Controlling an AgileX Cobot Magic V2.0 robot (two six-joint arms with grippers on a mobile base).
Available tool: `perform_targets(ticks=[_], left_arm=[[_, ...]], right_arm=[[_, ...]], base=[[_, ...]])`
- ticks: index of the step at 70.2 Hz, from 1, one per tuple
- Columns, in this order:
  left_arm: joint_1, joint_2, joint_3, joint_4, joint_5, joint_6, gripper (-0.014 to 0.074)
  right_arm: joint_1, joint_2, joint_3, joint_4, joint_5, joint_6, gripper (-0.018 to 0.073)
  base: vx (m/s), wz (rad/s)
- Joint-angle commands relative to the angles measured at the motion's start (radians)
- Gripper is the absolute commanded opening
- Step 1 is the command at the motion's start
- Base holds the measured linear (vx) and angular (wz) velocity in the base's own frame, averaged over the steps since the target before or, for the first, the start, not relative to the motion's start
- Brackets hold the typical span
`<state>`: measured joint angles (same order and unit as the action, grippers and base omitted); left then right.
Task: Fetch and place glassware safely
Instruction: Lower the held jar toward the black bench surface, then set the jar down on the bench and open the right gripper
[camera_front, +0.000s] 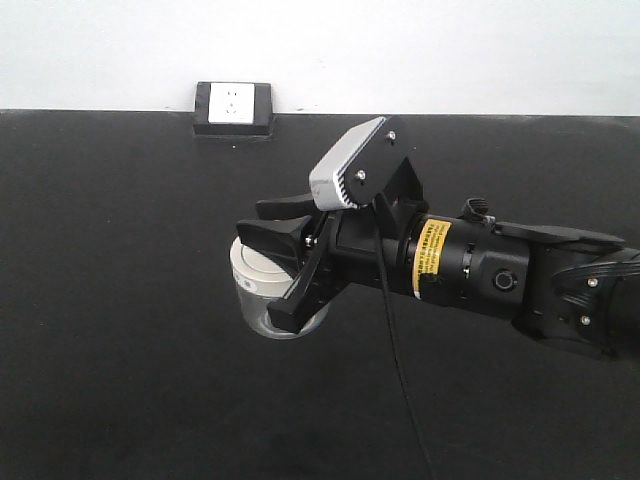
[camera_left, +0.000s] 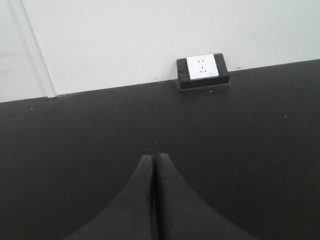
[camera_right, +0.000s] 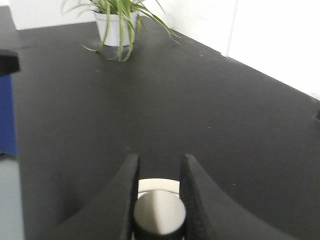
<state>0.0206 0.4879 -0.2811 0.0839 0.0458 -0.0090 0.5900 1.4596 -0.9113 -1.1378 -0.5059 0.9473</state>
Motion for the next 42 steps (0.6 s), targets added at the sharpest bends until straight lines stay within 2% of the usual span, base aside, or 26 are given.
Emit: perform_targets(ticks=[1,12,29,42], left_arm=[[-0.001,0.015,-0.031,-0.007,-0.071,-0.005,-0.0007],[-0.001,0.015,-0.031,-0.007,-0.071,-0.005,-0.0007],[-0.001,0.015,-0.031,-0.007,-0.071,-0.005,-0.0007],[-0.001,0.015,-0.031,-0.007,-0.071,-0.005,-0.0007]], right_arm=[[-0.009,-0.035,-0.03,0.043,-0.027,-0.068,-0.0001],[-0.086,-0.018,-0.03,0.111,-0.06,-0.102,-0.0001],[-0.302,0.087,-0.035,0.109,-0.335,-0.109,-0.0001],[-0.378,0.224,-0.09,0.108,-0.456,-0.177,-0.0001]], base=[[0.0,0.0],[0.0,0.0],[0.0,0.0],[0.0,0.0]])
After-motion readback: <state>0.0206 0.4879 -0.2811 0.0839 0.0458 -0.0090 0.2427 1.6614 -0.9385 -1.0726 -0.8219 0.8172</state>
